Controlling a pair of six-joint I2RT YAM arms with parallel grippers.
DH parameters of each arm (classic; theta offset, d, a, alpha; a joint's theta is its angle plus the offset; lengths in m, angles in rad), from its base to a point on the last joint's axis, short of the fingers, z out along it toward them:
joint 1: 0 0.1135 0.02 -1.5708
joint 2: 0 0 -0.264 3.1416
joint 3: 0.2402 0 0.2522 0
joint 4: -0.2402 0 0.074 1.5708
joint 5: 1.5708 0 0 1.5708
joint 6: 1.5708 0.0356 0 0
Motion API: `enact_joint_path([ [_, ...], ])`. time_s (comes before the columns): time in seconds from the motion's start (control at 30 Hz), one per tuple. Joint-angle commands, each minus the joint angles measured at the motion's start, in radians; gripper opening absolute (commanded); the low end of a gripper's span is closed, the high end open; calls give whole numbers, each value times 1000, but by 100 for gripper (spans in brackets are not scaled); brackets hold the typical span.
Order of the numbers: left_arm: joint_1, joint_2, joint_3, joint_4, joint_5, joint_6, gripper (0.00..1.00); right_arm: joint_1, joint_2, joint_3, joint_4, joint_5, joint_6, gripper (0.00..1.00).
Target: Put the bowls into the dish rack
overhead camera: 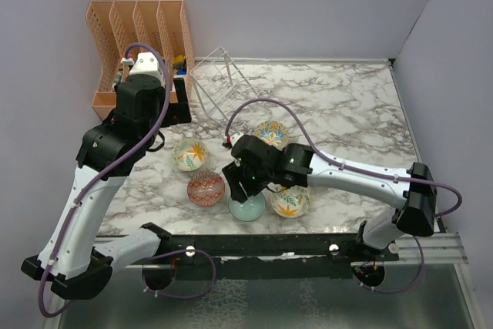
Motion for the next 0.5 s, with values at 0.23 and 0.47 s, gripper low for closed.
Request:
enact_joint_path([
  [0.23, -4, -88, -74, -68, -20, -52, 99, 153, 172, 25, 5, -35, -63, 59],
  [0.47, -3, -114, -89, -82, -13, -39, 99, 169, 263, 41, 1, 28, -25, 58],
])
